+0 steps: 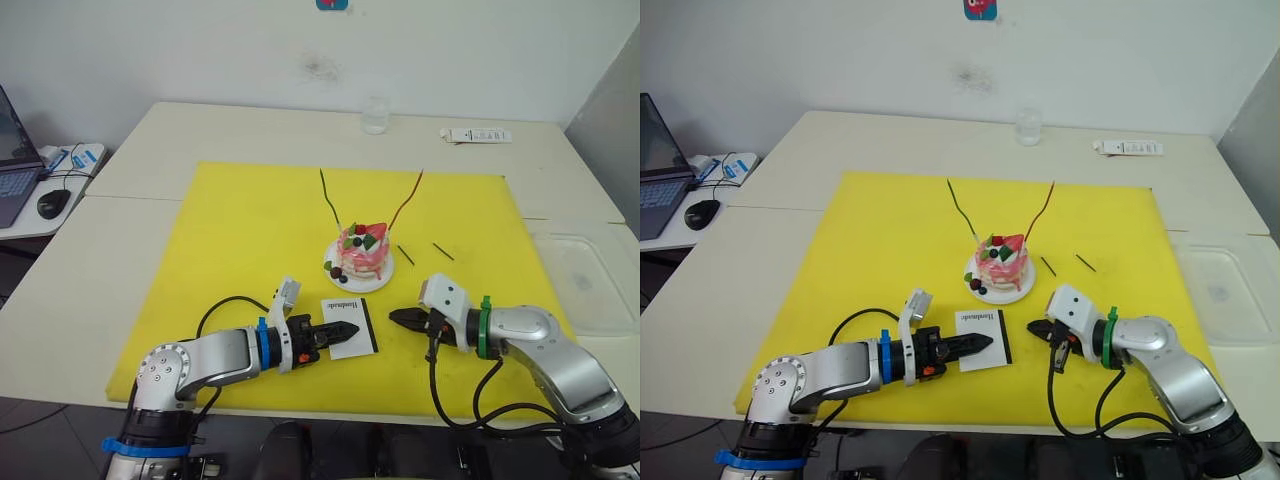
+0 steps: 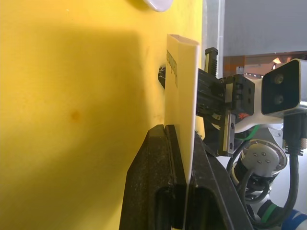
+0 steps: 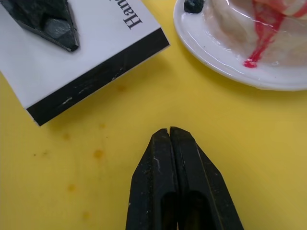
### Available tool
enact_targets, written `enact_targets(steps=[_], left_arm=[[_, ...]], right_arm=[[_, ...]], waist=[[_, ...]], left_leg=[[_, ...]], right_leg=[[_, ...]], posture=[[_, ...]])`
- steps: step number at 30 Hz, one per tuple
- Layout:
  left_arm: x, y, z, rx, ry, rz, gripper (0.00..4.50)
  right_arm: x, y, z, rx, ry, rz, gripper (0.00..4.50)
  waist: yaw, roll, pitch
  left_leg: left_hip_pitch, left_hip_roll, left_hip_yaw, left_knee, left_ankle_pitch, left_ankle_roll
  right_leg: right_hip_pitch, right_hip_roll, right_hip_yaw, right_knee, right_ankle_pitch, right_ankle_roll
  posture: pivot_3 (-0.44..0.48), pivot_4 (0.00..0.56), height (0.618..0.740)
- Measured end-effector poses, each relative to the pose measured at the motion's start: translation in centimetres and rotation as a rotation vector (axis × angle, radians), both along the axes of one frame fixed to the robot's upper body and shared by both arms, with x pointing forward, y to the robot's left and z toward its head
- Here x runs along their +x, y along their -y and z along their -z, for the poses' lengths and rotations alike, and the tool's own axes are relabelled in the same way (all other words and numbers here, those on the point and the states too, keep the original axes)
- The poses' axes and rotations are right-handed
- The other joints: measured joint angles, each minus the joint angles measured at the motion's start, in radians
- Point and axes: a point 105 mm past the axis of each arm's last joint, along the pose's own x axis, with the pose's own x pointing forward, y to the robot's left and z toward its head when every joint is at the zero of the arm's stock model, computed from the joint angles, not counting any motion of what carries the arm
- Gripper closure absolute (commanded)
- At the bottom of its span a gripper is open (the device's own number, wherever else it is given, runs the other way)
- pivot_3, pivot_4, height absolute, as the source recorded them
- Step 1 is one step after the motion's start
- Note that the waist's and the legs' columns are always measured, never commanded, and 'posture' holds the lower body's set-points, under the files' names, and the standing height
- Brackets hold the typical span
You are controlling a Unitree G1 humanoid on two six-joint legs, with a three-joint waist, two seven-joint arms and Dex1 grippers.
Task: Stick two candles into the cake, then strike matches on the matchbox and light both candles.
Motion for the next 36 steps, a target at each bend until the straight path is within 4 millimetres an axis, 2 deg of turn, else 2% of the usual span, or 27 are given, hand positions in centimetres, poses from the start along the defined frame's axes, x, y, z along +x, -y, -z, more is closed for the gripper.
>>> enact_targets(steps=[3,7,9,12,14,17,21,23,31,36], left_arm=[[-0.2,-0.4,-0.7,-0.026,0.03,0.053,4.47],[-0.7,-1.9,-3.2,-0.056,0.122,0.2,4.47],[-1.3,-2.9,-4.5,-0.021,0.173,0.258,4.47],[-1.7,-3.3,-5.9,-0.023,0.248,0.287,4.47],[-1.2,-3.4,-6.8,-0.022,0.348,0.261,4.47],[0.6,-3.8,-8.3,-0.004,0.545,0.163,4.5],[2.6,-4.4,-8.6,-0.054,0.588,0.033,4.5],[2.7,-4.7,-8.4,-0.048,0.585,0.021,4.5],[1.1,-4.7,-7.9,-0.028,0.627,0.111,4.5],[0.6,-4.8,-7.2,-0.018,0.619,0.114,4.5]], right_arm=[[0.1,0.2,-0.2,0.01,-0.01,0.012,4.5],[0.0,0.4,-1.3,0.054,-0.03,0.006,4.5],[-0.3,0.4,-2.5,0.083,-0.02,-0.017,4.5],[-0.6,0.4,-3.9,0.124,-0.011,-0.032,4.5],[-0.6,0.6,-4.3,0.141,-0.009,-0.015,4.5],[0.0,1.3,-4.7,0.154,0.006,0.044,3.89],[1.0,2.2,-4.9,0.171,0.029,0.133,2.49],[1.4,2.7,-5.0,0.167,0.046,0.17,1.83],[3.4,4.4,-4.3,0.128,0.079,0.317,1.83],[5.4,3.3,-3.1,0.182,0.098,0.404,1.83]], waist=[[0.0,0.0,0.001],[0.0,0.001,0.004],[-0.002,0.002,0.005],[-0.001,0.002,0.006],[0.0,0.003,0.006],[0.002,0.003,0.006],[0.003,0.002,0.006],[0.001,0.002,0.007],[-0.004,0.002,0.007],[-0.015,0.003,0.007]], left_leg=[[-0.001,0.0,-0.001,0.0,0.0,0.0],[-0.003,0.0,-0.003,0.0,0.001,-0.001],[-0.004,0.0,-0.003,0.0,0.002,-0.003],[-0.005,0.0,-0.003,-0.001,0.002,-0.004],[-0.007,0.0,-0.005,-0.001,0.002,-0.004],[-0.007,0.0,-0.004,-0.002,0.002,-0.004],[-0.007,0.001,-0.004,-0.002,0.002,-0.004],[-0.007,0.001,-0.004,-0.002,0.002,-0.004],[-0.007,0.001,-0.004,-0.002,0.002,-0.004],[-0.007,0.002,-0.004,-0.001,0.002,-0.004]], right_leg=[[-0.001,0.0,-0.001,0.0,0.0,0.0],[-0.002,0.001,-0.003,0.0,-0.001,0.0],[-0.002,0.001,-0.003,-0.001,-0.001,0.0],[-0.002,0.001,-0.004,-0.004,0.0,-0.001],[-0.001,0.001,-0.005,-0.008,0.001,-0.002],[-0.001,0.001,-0.006,-0.01,0.001,-0.003],[-0.001,0.001,-0.006,-0.01,0.001,-0.003],[-0.001,0.001,-0.006,-0.01,0.001,-0.003],[-0.001,0.002,-0.006,-0.009,0.001,-0.002],[-0.001,0.003,-0.006,-0.008,0.001,-0.002]], posture=[[0.0,0.15,0.74],[0.0,0.15,0.74],[0.0,0.15,0.74],[0.0,0.15,0.74],[0.0,0.15,0.74],[0.0,0.15,0.74],[0.0,0.15,0.74],[0.0,0.15,0.74],[0.0,0.15,0.74],[0.0,0.15,0.74]])
